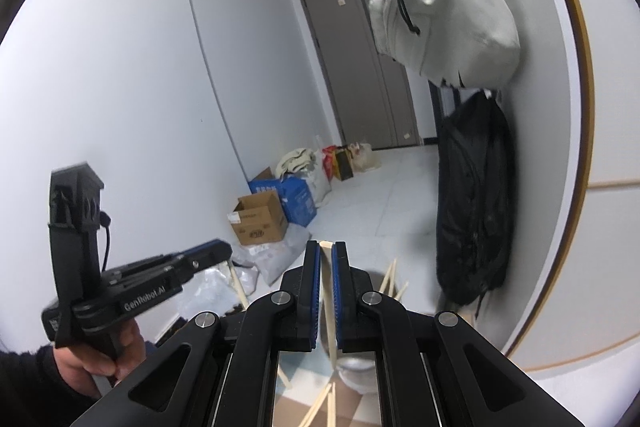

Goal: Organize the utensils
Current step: 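Lift the chopsticks in both grippers up over the white holder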

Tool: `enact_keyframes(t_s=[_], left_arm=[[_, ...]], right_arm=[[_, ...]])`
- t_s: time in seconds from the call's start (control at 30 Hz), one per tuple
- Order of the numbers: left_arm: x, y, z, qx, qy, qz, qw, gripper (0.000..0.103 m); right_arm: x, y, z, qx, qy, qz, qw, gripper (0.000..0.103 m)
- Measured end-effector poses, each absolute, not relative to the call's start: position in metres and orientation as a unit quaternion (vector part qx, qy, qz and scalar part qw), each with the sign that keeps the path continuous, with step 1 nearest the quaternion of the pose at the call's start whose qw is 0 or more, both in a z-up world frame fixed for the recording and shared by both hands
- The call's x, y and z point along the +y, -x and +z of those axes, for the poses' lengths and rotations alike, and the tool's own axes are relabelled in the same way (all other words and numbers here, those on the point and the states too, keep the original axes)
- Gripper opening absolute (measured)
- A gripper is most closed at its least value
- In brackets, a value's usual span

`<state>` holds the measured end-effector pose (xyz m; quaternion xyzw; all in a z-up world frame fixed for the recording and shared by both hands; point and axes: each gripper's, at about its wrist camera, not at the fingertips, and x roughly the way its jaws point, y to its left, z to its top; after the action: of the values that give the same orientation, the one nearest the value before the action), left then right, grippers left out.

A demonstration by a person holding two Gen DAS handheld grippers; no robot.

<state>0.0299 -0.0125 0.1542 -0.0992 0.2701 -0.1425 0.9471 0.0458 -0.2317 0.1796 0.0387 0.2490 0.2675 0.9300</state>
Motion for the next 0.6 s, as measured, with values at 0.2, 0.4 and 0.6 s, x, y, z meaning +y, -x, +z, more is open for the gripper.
enact_keyframes(t_s=[0.2,0.4,0.6], left_arm=[[-0.025,-0.047,0.171,0.249,0.087,-0.145,0.954,0.0],[-0.038,-0.065,0.176,0.237,0.072,-0.147,0.958,0.0],[-0.043,-0.085,0.164,0.239,0.064,-0.143,0.958,0.0]], right_arm=[[-0.231,-0.068,0.195,0.247,-0.046,0.269,0.93,0.005],[-0.227,-0.091,0.206,0.243,-0.037,0.267,0.932,0.005],[-0.221,-0.112,0.206,0.245,-0.017,0.262,0.933,0.005]])
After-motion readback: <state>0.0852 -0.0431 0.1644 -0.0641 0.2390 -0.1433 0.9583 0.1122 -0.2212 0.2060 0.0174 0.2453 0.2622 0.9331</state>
